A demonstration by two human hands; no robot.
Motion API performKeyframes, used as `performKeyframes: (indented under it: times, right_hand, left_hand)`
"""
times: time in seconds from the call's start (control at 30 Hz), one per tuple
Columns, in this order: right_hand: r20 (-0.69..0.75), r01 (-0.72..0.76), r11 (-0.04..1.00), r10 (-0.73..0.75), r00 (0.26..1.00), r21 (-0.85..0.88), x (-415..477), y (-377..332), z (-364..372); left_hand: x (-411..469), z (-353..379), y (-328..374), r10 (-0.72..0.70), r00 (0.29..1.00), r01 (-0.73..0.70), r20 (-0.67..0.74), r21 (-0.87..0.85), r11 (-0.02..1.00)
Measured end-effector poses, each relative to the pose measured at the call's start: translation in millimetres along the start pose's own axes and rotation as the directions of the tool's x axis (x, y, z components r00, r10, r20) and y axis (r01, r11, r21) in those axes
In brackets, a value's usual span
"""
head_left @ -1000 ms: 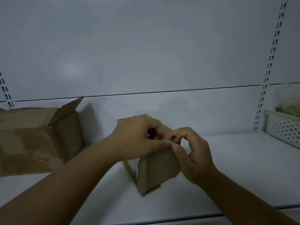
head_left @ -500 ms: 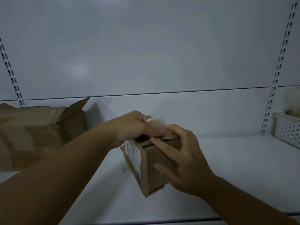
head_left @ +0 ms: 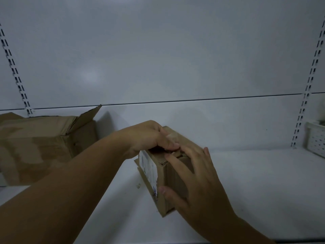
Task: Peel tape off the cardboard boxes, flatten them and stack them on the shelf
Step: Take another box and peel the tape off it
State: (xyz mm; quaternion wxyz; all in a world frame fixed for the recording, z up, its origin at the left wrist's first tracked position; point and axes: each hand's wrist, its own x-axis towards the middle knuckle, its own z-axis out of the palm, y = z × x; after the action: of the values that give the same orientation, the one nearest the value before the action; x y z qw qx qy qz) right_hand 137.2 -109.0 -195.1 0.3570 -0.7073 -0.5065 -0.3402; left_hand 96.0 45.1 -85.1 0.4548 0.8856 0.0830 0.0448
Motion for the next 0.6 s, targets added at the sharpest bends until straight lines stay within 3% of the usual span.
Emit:
performKeyframes:
  times: [0.33, 0.4, 0.47, 0.6]
  right_hand:
    - [-0.075, -0.091, 0.995, 0.088, 0.993, -0.039, -0.9, -8.5, 0.6]
    - [-0.092, -0.1, 0.994, 0.096, 0.991, -0.036, -1.4, -8.6, 1.3]
    - [-0.112, -0.077, 0.997, 0.074, 0.991, -0.029, -2.6, -7.5, 2.7]
    - [-0.135, -0.048, 0.998, 0.043, 0.99, -0.032, -1.1, -6.4, 6.0]
  left_hand:
    - [8.3, -5.9, -7.3, 0.015, 0.997, -0.007, 0.075, -0.1, 0.995]
    - [12.4, -9.8, -13.7, -0.031, 0.999, 0.022, -0.03, -0.256, 0.966]
    - [13.5, -15.5, -18.9, -0.114, 0.993, 0.088, -0.03, -0.462, 0.882]
    - [14.6, -18.3, -25.0, -0.174, 0.985, 0.126, -0.019, -0.615, 0.778]
